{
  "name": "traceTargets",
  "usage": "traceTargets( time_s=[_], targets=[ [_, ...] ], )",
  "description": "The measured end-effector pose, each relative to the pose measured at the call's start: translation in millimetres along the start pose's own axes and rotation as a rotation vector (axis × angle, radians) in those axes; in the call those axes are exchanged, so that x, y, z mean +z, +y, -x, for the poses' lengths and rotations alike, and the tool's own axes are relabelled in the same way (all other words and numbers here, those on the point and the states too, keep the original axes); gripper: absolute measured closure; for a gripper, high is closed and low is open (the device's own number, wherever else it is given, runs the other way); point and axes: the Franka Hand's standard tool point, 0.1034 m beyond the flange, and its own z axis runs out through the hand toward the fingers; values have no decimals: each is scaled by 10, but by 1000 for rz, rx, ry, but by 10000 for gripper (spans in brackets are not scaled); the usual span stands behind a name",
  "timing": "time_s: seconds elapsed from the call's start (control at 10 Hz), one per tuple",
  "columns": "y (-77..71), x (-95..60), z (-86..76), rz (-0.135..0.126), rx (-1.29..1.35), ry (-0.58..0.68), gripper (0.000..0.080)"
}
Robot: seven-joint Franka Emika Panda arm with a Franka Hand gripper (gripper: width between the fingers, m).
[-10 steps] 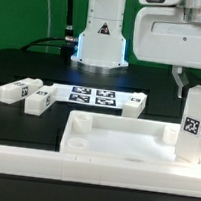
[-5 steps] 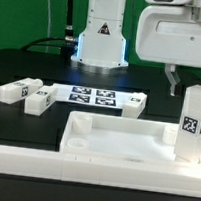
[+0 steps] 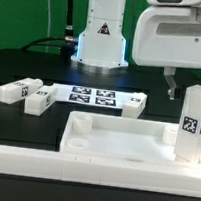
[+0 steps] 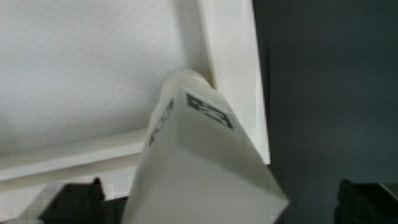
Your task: Assemble desk
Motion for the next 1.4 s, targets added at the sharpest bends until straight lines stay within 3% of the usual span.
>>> traceTargets(
  time_s=[0.4, 1.0, 1.2, 1.3, 1.4],
  targets=[
    [31, 31, -61, 57, -447, 62, 151],
    [66, 55, -56, 71, -764, 48, 151],
    [66, 55, -56, 71, -763, 48, 432],
    [65, 55, -56, 70, -758, 48, 432],
    [65, 55, -56, 69, -735, 49, 511]
  ],
)
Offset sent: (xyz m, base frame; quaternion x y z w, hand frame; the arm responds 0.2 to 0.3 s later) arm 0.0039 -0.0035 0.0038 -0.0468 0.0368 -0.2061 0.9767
